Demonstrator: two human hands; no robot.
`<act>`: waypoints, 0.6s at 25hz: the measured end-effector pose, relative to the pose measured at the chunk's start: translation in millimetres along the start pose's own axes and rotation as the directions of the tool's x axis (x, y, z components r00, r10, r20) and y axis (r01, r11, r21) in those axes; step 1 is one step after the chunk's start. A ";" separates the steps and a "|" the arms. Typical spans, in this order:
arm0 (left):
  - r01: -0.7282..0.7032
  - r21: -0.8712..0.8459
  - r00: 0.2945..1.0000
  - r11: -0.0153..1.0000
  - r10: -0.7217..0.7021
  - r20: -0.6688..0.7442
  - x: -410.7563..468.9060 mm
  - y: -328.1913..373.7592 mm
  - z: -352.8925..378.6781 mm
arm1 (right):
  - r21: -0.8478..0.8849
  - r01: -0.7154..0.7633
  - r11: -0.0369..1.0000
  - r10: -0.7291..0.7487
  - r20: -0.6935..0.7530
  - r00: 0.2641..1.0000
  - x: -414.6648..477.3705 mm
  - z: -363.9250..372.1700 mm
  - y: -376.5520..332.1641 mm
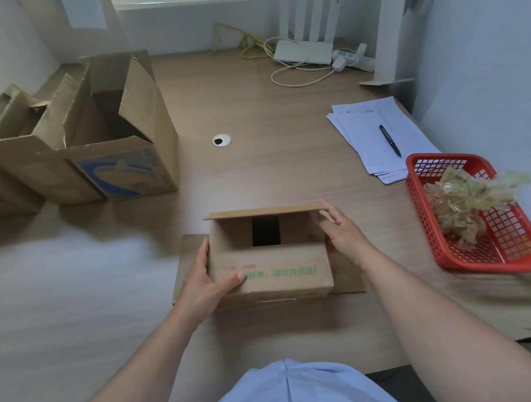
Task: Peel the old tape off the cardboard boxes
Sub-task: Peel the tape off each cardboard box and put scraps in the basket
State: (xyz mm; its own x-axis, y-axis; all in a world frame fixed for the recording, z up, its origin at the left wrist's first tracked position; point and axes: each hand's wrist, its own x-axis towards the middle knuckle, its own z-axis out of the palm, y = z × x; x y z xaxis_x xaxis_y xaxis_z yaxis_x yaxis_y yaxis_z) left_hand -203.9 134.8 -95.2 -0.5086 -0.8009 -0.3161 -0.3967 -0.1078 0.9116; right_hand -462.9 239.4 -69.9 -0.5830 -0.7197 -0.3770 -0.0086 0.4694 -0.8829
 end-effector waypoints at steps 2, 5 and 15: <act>-0.001 0.018 1.000 1.000 0.001 0.002 -0.7 -0.5 0.1 | 0.013 0.004 1.000 -0.003 -0.066 0.998 7.3 3.4 -4.3; -0.023 0.060 1.000 0.998 0.022 0.009 -2.2 0.9 3.4 | 0.146 -0.012 0.989 0.034 -0.148 0.988 14.6 12.2 -7.4; 0.113 -0.057 0.993 0.992 -0.114 -0.011 -1.1 26.4 6.9 | 0.541 -0.112 0.834 0.215 -0.132 0.968 22.7 21.5 -10.1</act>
State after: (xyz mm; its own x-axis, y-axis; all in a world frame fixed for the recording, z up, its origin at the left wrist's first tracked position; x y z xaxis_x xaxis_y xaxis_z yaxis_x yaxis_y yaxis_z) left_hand -219.1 136.8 -72.5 -0.4520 -0.7895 -0.4152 -0.4077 -0.2311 0.8834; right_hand -458.5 207.3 -75.5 -0.6733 -0.5277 -0.5179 0.4972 0.1952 -0.8454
